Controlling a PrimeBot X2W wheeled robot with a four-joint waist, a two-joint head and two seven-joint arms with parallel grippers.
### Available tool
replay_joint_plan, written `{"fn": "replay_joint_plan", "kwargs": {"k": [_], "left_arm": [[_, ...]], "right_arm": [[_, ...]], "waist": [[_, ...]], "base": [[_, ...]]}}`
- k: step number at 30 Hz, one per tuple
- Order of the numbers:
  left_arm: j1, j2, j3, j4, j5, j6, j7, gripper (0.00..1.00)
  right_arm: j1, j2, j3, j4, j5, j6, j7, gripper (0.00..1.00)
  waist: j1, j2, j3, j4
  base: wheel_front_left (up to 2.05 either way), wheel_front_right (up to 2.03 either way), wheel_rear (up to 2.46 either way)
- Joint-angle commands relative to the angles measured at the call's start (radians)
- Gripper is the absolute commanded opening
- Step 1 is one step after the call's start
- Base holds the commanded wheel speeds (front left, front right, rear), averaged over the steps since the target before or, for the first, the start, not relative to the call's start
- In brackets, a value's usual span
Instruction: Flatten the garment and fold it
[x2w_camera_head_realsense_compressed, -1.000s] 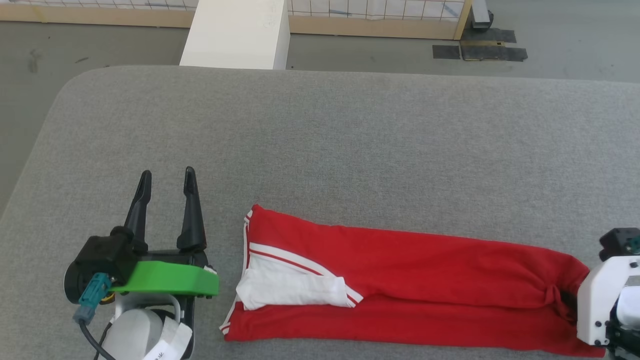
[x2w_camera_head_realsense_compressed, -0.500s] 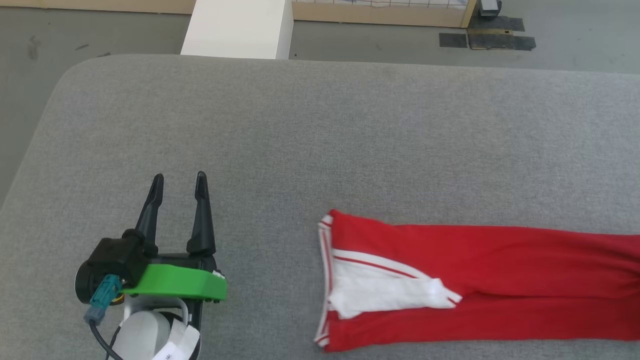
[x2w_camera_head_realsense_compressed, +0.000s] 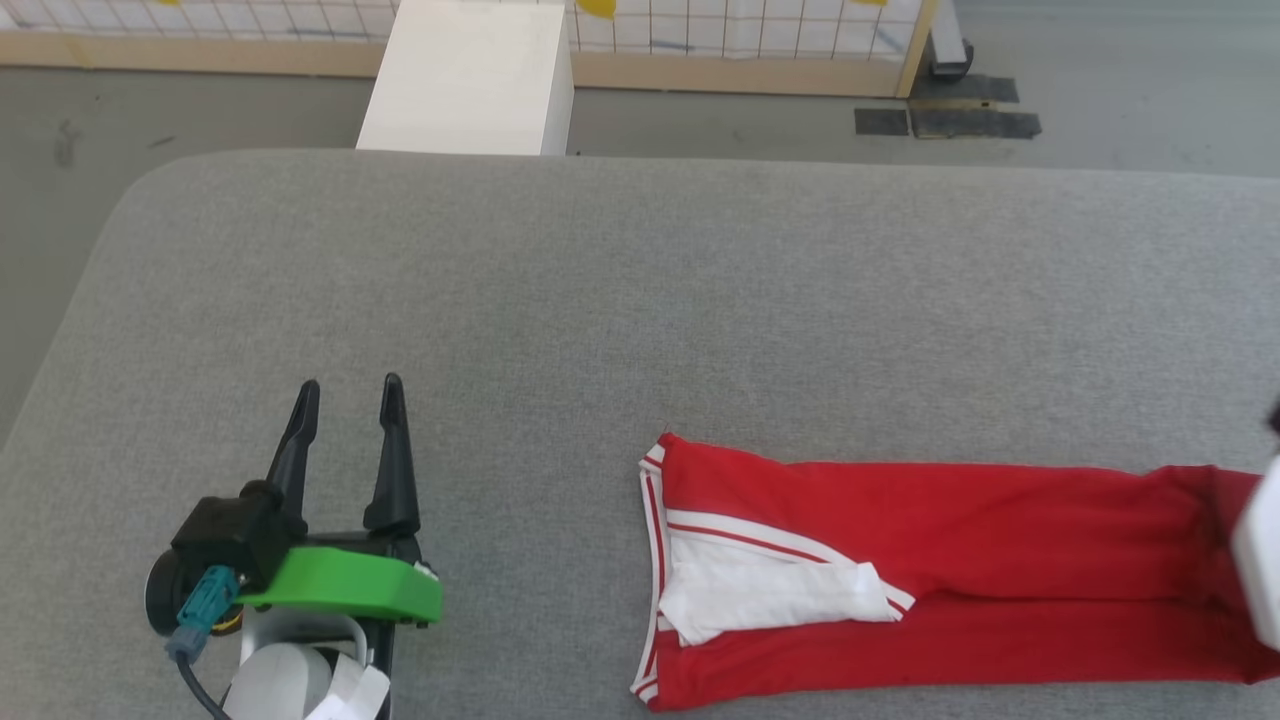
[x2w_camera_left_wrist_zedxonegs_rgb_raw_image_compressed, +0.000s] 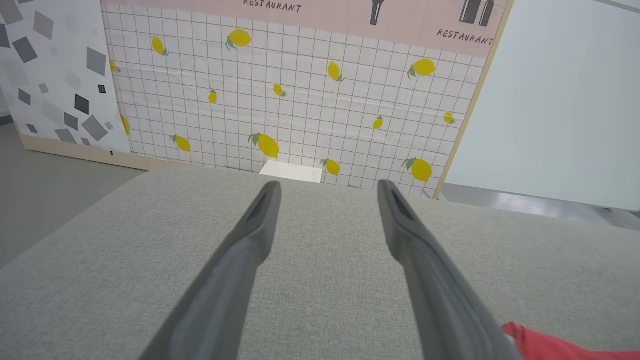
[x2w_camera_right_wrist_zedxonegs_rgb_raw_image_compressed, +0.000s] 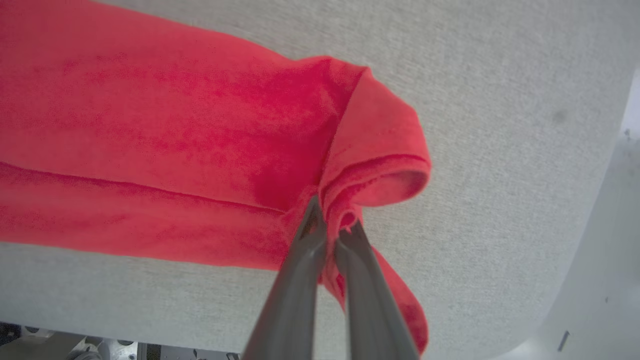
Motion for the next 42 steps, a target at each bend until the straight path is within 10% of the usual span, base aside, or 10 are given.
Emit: {"fn": "replay_joint_plan", "kwargs": {"k": [1, 14, 38, 39, 40, 42], "left_arm": [[0.014, 0.001, 0.007, 0.003, 0.009, -0.007, -0.005, 1.0], [0.038, 0.003, 0.01, 0.006, 0.023, -0.026, -0.005, 1.0], [0.021, -0.033, -0.029, 0.039, 0.032, -0.041, -0.005, 1.0], [0.022, -0.033, -0.026, 0.038, 0.032, -0.041, -0.005, 1.0], [0.025, -0.034, -0.022, 0.037, 0.033, -0.04, -0.005, 1.0], [0.029, -0.033, -0.016, 0.038, 0.034, -0.04, -0.005, 1.0]], "right_arm": [[0.021, -0.001, 0.027, -0.07, 0.031, -0.002, 0.024, 0.0], [-0.031, 0.133, 0.332, -0.282, 0.151, -0.002, -0.003, 0.0], [-0.239, 0.457, 0.606, 0.289, 0.054, -0.002, -0.373, 0.0], [-0.243, 0.462, 0.611, 0.296, 0.06, -0.002, -0.38, 0.35], [-0.25, 0.466, 0.621, 0.299, 0.07, -0.002, -0.386, 1.0], [-0.264, 0.473, 0.644, 0.286, 0.099, -0.002, -0.396, 1.0]], "waist": [[-0.0001, -0.0001, -0.014, -0.01], [-0.0001, -0.0001, -0.012, 0.018], [-0.0001, -0.0001, 0.038, 0.129], [-0.0001, -0.0001, 0.037, 0.125], [-0.0001, -0.0001, 0.034, 0.119], [-0.0001, -0.0001, 0.026, 0.105]], "base": [[0.0, 0.0, 0.0], [0.0, 0.0, 0.0], [0.0, 0.0, 0.0], [0.0, 0.0, 0.0], [0.0, 0.0, 0.0], [0.0, 0.0, 0.0]]}}
